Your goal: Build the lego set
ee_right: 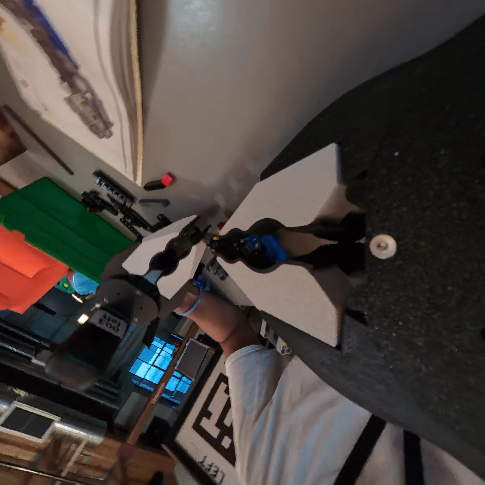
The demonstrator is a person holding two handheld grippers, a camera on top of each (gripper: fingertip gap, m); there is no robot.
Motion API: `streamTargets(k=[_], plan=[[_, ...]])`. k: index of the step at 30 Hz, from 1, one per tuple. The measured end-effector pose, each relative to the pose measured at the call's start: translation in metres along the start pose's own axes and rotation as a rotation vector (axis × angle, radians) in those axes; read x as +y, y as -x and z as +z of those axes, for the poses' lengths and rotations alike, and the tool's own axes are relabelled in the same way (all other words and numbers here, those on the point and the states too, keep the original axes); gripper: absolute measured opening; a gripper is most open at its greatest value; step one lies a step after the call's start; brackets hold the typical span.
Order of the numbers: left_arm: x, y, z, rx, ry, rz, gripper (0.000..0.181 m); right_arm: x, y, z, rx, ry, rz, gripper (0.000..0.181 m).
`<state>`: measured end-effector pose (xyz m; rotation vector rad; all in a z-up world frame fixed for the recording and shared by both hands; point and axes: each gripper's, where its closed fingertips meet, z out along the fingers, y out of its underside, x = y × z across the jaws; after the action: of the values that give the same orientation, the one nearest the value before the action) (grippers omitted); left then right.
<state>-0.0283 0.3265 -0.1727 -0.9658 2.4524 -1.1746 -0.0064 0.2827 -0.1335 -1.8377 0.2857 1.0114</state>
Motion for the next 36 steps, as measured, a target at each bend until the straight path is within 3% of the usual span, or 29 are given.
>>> streamTargets(k=[5,12,27,36], plan=[[0.0,-0.002,0.003,0.029,-0.018,-0.012,0.011,-0.001,-0.001,0.0,0.053,0.06,-0.274,0.006],[0.001,-0.001,0.002,0.046,-0.028,-0.027,0.011,0.001,-0.005,0.004,0.052,0.099,-0.262,0.006],[0.002,-0.003,0.002,0.079,-0.036,-0.051,0.01,0.002,0.0,0.007,0.111,0.12,-0.485,0.006],[0.005,-0.004,0.006,0.081,-0.01,-0.053,0.008,0.011,0.004,0.007,0.096,0.152,-0.474,0.006]])
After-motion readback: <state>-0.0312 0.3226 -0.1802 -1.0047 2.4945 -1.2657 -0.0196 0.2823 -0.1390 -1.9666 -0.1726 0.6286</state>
